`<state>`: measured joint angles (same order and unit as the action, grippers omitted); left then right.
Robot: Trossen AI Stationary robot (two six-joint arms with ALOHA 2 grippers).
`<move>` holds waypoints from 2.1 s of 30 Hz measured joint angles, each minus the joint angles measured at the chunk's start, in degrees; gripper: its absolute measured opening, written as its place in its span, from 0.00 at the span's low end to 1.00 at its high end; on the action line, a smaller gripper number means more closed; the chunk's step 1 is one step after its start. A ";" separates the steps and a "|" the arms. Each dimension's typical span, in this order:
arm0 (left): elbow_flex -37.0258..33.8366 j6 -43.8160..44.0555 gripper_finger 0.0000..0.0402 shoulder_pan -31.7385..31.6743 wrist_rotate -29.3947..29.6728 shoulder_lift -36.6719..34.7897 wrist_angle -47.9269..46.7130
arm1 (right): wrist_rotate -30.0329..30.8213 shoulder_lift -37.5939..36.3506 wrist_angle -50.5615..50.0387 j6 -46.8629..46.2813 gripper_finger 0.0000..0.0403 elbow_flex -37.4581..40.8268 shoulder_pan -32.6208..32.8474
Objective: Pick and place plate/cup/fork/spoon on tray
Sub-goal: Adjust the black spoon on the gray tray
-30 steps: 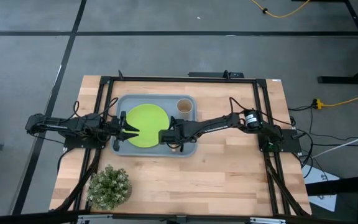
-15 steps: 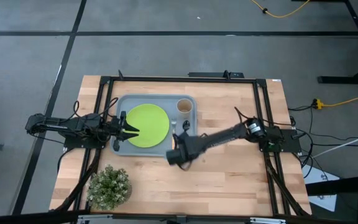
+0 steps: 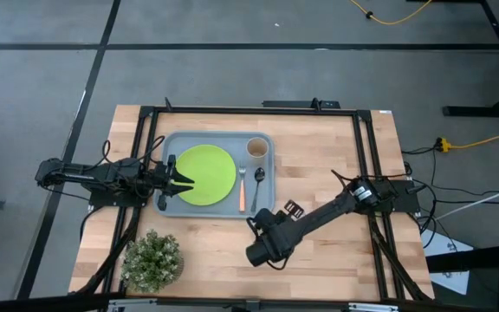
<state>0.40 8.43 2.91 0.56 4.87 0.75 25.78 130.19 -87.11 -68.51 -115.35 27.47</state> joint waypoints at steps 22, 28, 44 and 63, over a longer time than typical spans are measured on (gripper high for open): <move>0.00 0.02 0.21 0.01 0.00 0.01 0.11 | 3.35 -15.41 18.70 21.36 0.23 25.62 -11.97; 0.00 0.01 0.21 -0.01 0.00 0.00 0.13 | -2.33 -29.35 41.27 35.26 0.23 44.23 -14.11; 0.00 0.01 0.21 0.01 -0.01 -0.01 0.13 | -13.53 -32.82 62.14 35.56 0.23 53.82 -15.39; 0.00 0.00 0.21 -0.01 -0.02 -0.01 0.15 | -13.62 -23.26 57.54 50.83 0.23 47.89 -16.27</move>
<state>0.40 8.43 2.90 0.54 4.86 0.91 12.16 106.94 -29.57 -17.68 -67.46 11.20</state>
